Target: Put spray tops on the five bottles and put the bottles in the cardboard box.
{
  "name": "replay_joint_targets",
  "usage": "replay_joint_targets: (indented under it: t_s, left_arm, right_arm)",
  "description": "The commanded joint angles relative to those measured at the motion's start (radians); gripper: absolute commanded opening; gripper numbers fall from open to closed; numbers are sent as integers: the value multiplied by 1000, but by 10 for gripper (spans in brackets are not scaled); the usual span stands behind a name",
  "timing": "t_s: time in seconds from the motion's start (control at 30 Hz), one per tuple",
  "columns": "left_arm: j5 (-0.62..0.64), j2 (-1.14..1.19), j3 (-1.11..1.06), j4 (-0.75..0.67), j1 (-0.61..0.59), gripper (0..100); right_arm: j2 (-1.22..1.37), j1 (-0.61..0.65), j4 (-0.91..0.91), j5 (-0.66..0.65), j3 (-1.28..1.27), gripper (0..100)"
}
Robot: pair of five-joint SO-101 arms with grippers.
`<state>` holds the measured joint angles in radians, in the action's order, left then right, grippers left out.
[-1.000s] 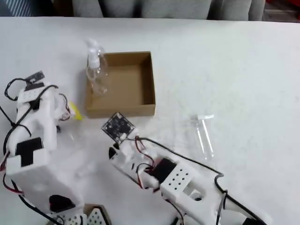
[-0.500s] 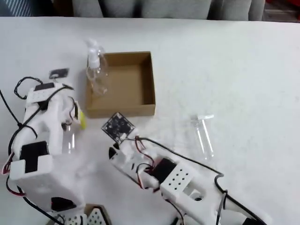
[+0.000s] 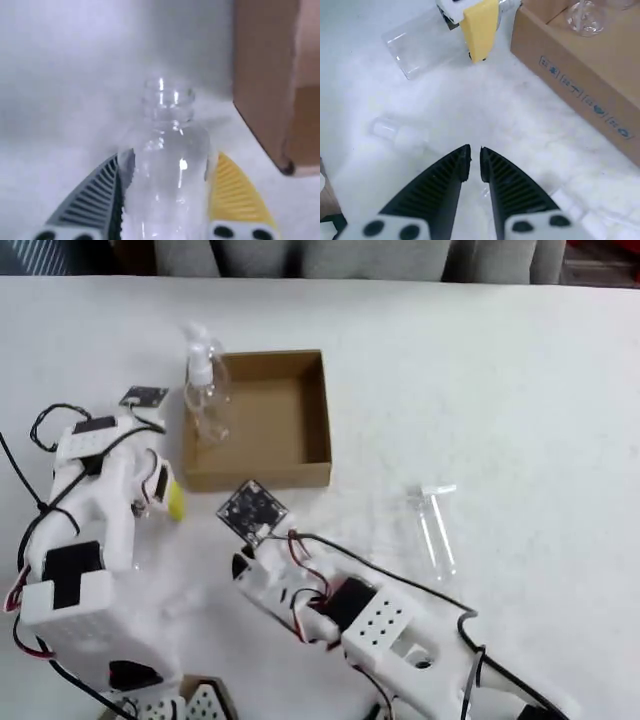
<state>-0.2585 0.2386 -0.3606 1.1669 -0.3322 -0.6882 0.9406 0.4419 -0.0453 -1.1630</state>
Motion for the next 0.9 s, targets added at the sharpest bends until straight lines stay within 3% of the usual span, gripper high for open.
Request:
replay_joint_targets:
  t_s: [0.0,0.2,0.47,0.6,0.87]
  left_arm:
    - [-11,-68,74,55,12,233]
    - [-11,-67,186,152,15,259]
    - [-14,-58,207,176,16,279]
    - [-12,-59,141,157,12,346]
    - [20,-67,118,106,1,331]
  right_arm:
    - [-25,-8,4,-5,8,16]
    - [-25,-8,4,-5,8,16]
    - [-25,-8,4,-5,8,16]
    - [-25,-8,4,-5,8,16]
    - [-25,-8,4,-5,8,16]
